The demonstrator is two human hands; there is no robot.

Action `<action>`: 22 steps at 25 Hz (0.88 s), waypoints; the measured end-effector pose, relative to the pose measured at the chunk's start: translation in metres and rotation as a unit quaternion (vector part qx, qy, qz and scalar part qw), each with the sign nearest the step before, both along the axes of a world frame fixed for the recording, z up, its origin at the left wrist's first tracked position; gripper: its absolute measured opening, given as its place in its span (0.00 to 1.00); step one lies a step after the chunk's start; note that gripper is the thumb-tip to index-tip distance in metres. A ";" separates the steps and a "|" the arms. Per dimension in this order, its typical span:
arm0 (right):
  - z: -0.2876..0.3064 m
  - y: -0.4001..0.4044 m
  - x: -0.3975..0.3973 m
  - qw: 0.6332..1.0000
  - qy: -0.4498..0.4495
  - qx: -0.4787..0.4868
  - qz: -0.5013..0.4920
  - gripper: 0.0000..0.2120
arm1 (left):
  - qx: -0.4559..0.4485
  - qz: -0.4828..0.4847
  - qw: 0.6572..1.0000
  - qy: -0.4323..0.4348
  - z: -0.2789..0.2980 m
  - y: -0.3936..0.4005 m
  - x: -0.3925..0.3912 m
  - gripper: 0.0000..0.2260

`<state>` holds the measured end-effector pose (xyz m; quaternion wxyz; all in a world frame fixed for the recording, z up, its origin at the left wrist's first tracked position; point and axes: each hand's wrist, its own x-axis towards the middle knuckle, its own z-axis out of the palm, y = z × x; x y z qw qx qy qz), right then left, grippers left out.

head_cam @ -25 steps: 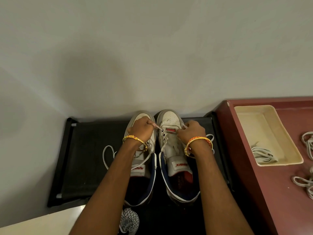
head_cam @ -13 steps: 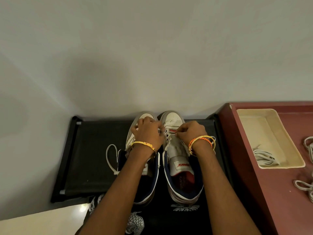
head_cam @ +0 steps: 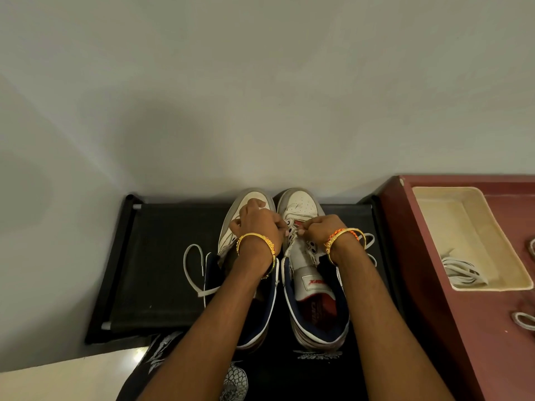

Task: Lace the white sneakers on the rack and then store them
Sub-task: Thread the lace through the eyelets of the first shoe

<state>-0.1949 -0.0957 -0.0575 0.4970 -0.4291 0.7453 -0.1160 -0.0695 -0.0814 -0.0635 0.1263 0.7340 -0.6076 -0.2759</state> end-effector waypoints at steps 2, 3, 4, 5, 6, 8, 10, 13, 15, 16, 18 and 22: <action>-0.001 0.000 0.003 1.000 -0.011 0.006 -0.010 0.10 | 0.002 -0.001 1.000 0.001 0.001 -0.001 -0.001 0.07; -0.003 0.000 0.003 1.000 -0.014 0.004 -0.015 0.11 | 0.004 -0.003 1.000 -0.002 0.001 -0.001 -0.001 0.07; -0.004 0.000 0.004 1.000 -0.019 -0.001 -0.023 0.11 | 0.003 -0.004 1.000 -0.006 0.000 -0.001 -0.001 0.07; -0.004 0.000 0.004 0.999 -0.026 -0.008 -0.032 0.10 | 0.000 -0.005 1.000 -0.007 0.001 -0.001 -0.002 0.07; -0.005 0.000 0.003 0.999 -0.033 -0.015 -0.038 0.10 | -0.003 -0.004 1.000 -0.007 0.000 0.000 -0.002 0.06; -0.006 0.001 0.001 0.998 -0.042 -0.022 -0.039 0.10 | -0.006 -0.004 1.000 -0.001 0.001 0.001 -0.003 0.05; -0.008 0.002 -0.001 0.998 -0.040 -0.029 -0.036 0.08 | -0.008 0.003 1.000 0.011 0.003 0.001 0.001 0.03; -0.010 0.004 -0.006 0.998 0.039 -0.041 -0.017 0.09 | -0.036 0.047 0.997 0.046 0.015 0.002 0.016 0.03; -0.007 0.007 -0.011 0.997 0.065 -0.037 -0.008 0.10 | -0.056 0.096 0.991 0.070 0.027 0.002 0.036 0.06; -0.004 0.008 -0.013 0.997 0.067 -0.041 -0.007 0.10 | -0.072 0.131 0.985 0.081 0.032 0.001 0.049 0.05; 0.002 0.012 -0.019 0.997 0.065 -0.050 -0.010 0.09 | -0.123 0.222 0.960 0.119 0.037 -0.002 0.079 0.04; 0.010 0.019 -0.030 0.998 0.026 -0.053 -0.038 0.08 | -0.182 0.377 0.886 0.198 0.043 0.001 0.110 0.03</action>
